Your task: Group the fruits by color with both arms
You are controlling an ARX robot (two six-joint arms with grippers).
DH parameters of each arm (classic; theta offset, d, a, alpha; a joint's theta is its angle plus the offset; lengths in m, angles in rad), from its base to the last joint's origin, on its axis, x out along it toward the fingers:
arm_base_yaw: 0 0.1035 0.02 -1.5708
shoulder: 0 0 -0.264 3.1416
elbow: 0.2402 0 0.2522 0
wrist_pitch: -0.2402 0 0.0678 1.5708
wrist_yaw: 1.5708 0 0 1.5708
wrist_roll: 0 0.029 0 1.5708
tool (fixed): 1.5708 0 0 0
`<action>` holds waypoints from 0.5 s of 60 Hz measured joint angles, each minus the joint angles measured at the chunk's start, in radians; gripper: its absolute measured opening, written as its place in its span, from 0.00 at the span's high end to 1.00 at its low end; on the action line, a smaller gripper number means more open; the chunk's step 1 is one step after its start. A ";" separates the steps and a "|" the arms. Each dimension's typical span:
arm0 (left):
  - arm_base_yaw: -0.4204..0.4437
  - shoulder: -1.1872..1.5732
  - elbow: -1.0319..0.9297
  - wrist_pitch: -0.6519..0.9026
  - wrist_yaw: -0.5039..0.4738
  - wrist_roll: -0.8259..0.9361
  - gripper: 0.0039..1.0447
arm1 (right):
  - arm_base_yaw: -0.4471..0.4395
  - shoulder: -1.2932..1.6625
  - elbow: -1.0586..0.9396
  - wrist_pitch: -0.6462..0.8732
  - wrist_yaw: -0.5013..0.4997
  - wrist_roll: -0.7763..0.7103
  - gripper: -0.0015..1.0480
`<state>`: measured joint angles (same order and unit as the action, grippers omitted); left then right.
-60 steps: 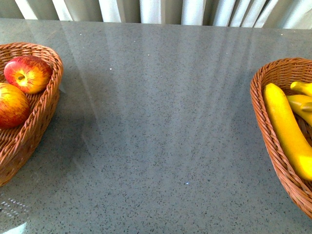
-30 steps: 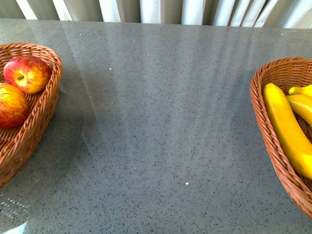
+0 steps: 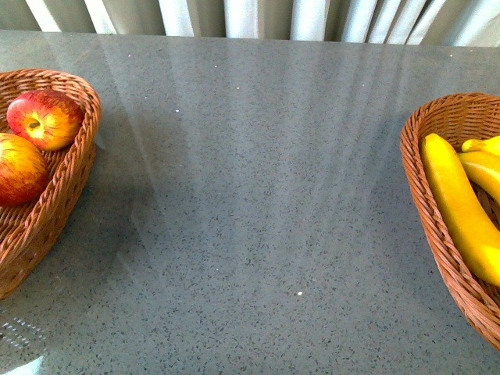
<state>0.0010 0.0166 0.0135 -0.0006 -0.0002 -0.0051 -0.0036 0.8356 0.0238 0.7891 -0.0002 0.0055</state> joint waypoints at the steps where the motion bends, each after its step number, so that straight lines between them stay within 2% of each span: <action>1: 0.000 0.000 0.000 0.000 0.000 0.000 0.09 | 0.000 -0.024 -0.002 -0.019 0.000 0.000 0.98; 30: 0.000 0.000 0.000 0.000 0.000 0.000 0.09 | 0.000 -0.396 -0.005 -0.352 0.000 0.000 0.98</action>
<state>0.0010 0.0166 0.0132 -0.0006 -0.0002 -0.0048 -0.0036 0.4397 0.0185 0.4370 0.0002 0.0051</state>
